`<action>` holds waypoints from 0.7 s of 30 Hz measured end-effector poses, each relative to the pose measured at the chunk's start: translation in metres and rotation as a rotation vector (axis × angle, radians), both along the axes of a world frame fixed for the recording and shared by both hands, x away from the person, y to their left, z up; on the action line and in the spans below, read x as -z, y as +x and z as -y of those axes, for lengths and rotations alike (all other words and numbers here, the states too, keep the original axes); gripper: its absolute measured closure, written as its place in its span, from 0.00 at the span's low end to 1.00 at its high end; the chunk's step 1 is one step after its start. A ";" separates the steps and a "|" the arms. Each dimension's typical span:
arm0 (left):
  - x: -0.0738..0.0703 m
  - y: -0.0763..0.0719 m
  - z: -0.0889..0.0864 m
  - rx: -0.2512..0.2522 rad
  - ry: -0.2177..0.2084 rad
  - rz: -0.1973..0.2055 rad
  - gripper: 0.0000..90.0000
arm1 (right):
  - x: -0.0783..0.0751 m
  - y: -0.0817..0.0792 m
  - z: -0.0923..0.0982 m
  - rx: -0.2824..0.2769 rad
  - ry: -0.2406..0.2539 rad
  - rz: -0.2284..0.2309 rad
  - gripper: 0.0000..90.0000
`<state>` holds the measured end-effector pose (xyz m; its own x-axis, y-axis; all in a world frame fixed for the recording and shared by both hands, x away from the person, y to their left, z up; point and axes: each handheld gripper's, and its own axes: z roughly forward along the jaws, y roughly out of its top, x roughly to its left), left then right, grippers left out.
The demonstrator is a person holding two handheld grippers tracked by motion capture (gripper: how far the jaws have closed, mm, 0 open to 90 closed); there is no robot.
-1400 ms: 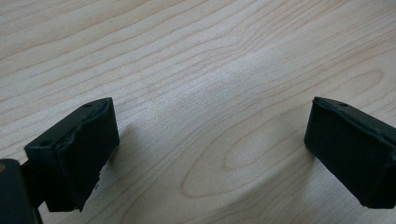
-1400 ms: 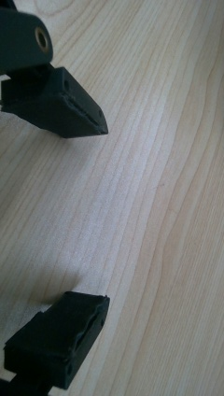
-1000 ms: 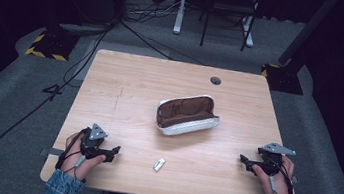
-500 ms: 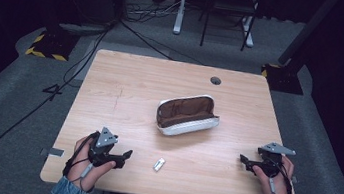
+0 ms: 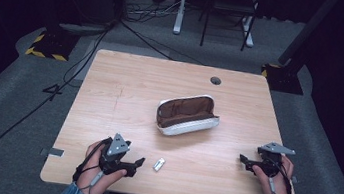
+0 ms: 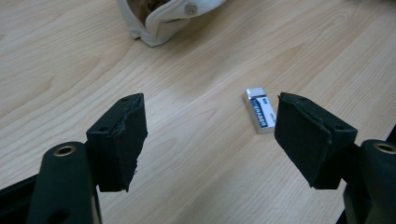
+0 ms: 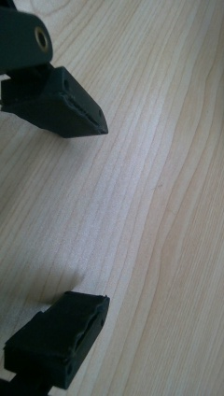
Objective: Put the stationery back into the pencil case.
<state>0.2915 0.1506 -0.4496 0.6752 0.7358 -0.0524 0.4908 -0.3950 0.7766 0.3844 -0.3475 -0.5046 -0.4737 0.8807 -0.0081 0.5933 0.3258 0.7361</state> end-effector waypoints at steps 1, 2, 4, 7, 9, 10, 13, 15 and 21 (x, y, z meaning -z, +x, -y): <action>0.001 0.000 0.003 0.004 -0.006 -0.002 0.29 | 0.000 0.000 0.000 0.000 0.000 0.000 0.16; 0.002 0.000 0.005 0.004 -0.010 -0.004 0.29 | 0.000 0.000 0.000 0.002 0.001 -0.001 0.16; 0.004 -0.001 0.011 0.013 -0.013 -0.011 0.29 | 0.000 0.000 0.000 0.001 0.000 0.001 0.16; 0.007 0.000 0.019 0.035 -0.007 -0.008 0.29 | 0.000 0.000 0.000 0.000 0.000 0.000 0.16; 0.010 0.001 0.026 0.045 -0.013 -0.009 0.29 | 0.000 0.000 0.000 0.002 0.001 -0.001 0.16; 0.011 0.001 0.029 0.045 -0.018 -0.012 0.29 | 0.000 0.000 0.000 0.001 0.000 -0.001 0.17; 0.015 0.002 0.035 0.054 -0.015 -0.014 0.29 | 0.000 0.000 0.000 0.002 0.000 -0.001 0.16; 0.017 0.002 0.039 0.058 -0.015 -0.018 0.29 | 0.000 0.000 0.000 0.002 0.001 -0.001 0.17; 0.028 0.005 0.050 0.077 0.002 -0.031 0.30 | 0.000 0.000 0.000 0.002 0.000 0.000 0.16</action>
<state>0.2967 0.1008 -0.4777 0.7281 0.6816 -0.0726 0.4822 -0.4340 0.7610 0.3843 -0.3474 -0.5046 -0.4722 0.8815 -0.0085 0.5935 0.3250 0.7363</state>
